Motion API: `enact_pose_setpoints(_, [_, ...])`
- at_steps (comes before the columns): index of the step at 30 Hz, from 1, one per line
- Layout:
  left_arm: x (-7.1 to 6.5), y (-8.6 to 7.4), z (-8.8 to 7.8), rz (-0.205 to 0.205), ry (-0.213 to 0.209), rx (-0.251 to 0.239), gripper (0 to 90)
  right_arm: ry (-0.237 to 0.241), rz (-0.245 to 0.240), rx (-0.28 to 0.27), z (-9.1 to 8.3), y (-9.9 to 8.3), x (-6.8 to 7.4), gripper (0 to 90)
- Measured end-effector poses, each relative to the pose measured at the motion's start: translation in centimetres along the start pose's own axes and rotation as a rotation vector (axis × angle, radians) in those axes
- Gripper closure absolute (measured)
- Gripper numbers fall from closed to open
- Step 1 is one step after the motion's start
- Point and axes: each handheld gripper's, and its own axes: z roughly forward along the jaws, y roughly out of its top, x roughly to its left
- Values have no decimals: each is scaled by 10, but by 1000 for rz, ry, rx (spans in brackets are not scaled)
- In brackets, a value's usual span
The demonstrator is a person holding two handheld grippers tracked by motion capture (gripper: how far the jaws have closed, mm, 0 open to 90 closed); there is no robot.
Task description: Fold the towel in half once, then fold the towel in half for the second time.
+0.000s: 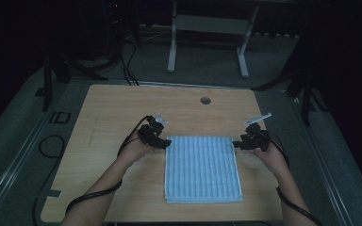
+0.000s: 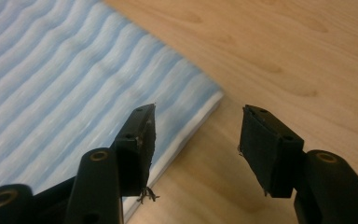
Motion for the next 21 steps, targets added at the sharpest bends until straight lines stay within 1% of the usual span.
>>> enact_pose_setpoints(1, [2,2,3,-7,11,5,384,0,6,-4,2,2,-1,439])
enact_pose_setpoints(2, [2,2,3,-7,11,5,383,0,6,-4,2,2,-1,439])
enact_pose_setpoints(3, [4,3,5,-16,10,8,383,0,15,-12,3,5,-2,439])
enact_pose_setpoints(4, [7,5,9,-31,-8,6,383,3,24,-14,4,7,-4,439])
enact_pose_setpoints(5, [9,5,11,-51,-18,4,383,3,29,-15,7,10,-5,440])
enact_pose_setpoints(6, [11,7,13,-62,-23,7,383,-1,32,-13,8,11,-5,440])
enact_pose_setpoints(8, [14,9,19,-51,-15,23,383,-1,41,-8,12,15,-7,441])
enact_pose_setpoints(9, [16,10,23,-52,-8,31,383,-6,39,-5,15,17,-8,443])
enact_pose_setpoints(12, [21,14,31,-51,5,48,383,-15,46,24,23,23,-10,447])
enact_pose_setpoints(14, [24,15,36,-64,8,51,383,-24,51,41,29,26,-12,448])
enact_pose_setpoints(16, [27,16,41,-87,2,48,383,-27,56,61,35,28,-14,448])
enact_pose_setpoints(17, [29,16,43,-95,-7,46,383,-30,61,71,38,28,-14,448])
enact_pose_setpoints(18, [29,16,45,-96,-28,42,383,-26,70,83,42,29,-15,448])
enact_pose_setpoints(21, [28,16,51,-87,-44,57,384,-20,76,115,51,28,-15,474])
